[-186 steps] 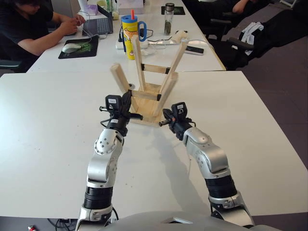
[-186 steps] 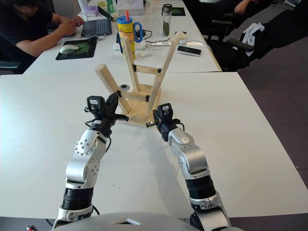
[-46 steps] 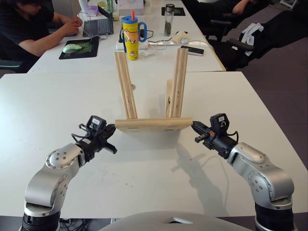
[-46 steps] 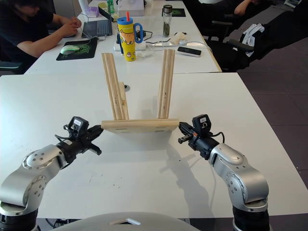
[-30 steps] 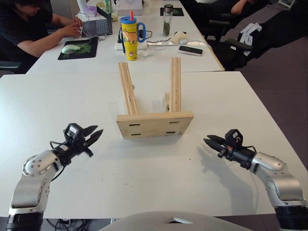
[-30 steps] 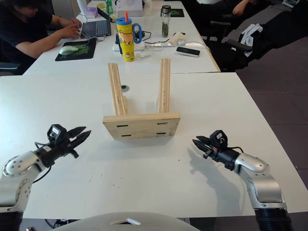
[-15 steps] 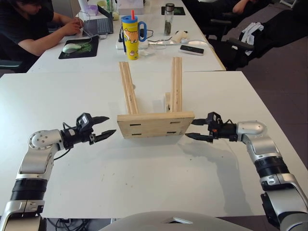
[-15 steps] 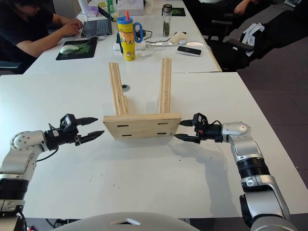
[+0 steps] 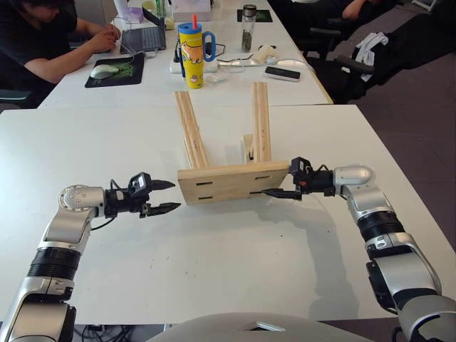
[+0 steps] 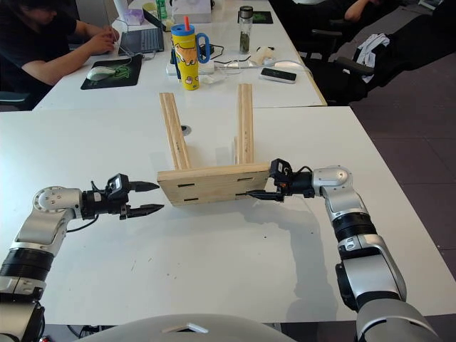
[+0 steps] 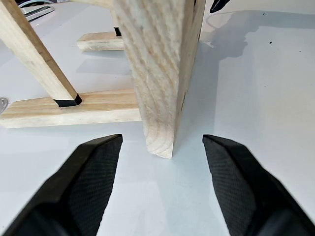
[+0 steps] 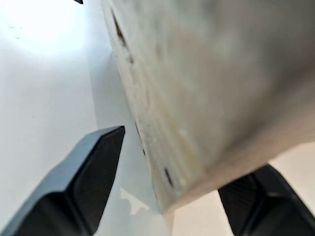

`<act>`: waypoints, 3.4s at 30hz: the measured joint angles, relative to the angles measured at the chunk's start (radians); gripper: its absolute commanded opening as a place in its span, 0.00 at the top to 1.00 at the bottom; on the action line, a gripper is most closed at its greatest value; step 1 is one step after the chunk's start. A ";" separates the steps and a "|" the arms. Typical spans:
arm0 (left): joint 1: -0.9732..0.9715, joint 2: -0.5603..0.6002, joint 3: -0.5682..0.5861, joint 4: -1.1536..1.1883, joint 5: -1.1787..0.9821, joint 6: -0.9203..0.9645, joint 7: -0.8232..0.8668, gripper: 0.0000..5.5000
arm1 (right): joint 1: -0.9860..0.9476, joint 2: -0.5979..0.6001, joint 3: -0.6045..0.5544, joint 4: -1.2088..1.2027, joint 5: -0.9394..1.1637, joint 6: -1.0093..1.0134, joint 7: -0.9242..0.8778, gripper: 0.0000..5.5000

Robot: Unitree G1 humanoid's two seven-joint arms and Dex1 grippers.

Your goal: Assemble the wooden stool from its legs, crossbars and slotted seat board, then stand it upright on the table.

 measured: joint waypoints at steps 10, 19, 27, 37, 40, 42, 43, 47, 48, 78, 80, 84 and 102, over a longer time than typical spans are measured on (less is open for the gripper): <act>-0.027 -0.054 -0.016 -0.064 -0.032 0.048 0.011 0.45 | -0.023 0.002 0.002 0.041 -0.005 -0.011 0.013 0.46; -0.055 -0.053 -0.025 0.026 0.000 0.016 0.001 0.55 | -0.059 0.001 -0.009 0.113 -0.013 -0.025 0.026 0.63; -0.084 -0.059 -0.025 0.055 0.001 0.004 -0.007 0.74 | -0.081 -0.005 -0.027 0.145 -0.015 -0.007 0.129 0.71; -0.157 0.053 0.067 -0.167 -0.301 0.629 -0.067 0.74 | -0.093 -0.155 -0.028 -0.191 0.213 0.617 0.304 0.73; -0.231 0.109 0.092 -0.170 -0.388 0.843 -0.084 0.74 | -0.113 -0.206 -0.021 -0.282 0.321 0.821 0.305 0.74; -0.309 0.153 0.100 -0.145 -0.445 1.008 -0.102 0.74 | -0.147 -0.248 -0.016 -0.327 0.422 1.015 0.305 0.75; -0.339 0.169 0.100 -0.135 -0.460 1.066 -0.111 0.74 | -0.166 -0.263 -0.016 -0.331 0.467 1.094 0.305 0.75; -0.478 0.212 0.086 -0.054 -0.507 1.286 -0.159 0.74 | -0.291 -0.320 0.002 -0.294 0.607 1.424 0.300 0.76; -0.524 0.221 0.070 -0.022 -0.512 1.343 -0.172 0.74 | -0.337 -0.330 0.014 -0.264 0.627 1.503 0.298 0.76; -0.571 0.298 -0.054 0.783 -0.332 1.139 -0.395 0.05 | -0.564 -0.213 -0.064 0.515 0.527 1.590 0.303 0.11; -0.455 0.319 -0.038 0.720 -0.348 1.132 -0.395 0.02 | -0.491 -0.257 -0.029 0.475 0.519 1.544 0.306 0.08; -0.151 0.343 0.022 0.483 -0.395 1.104 -0.392 0.02 | -0.243 -0.379 0.141 0.395 0.439 1.315 0.305 0.08; 0.309 0.109 -0.110 -0.789 -0.147 0.593 0.039 0.54 | 0.380 -0.425 0.240 -0.811 0.336 0.581 0.162 0.61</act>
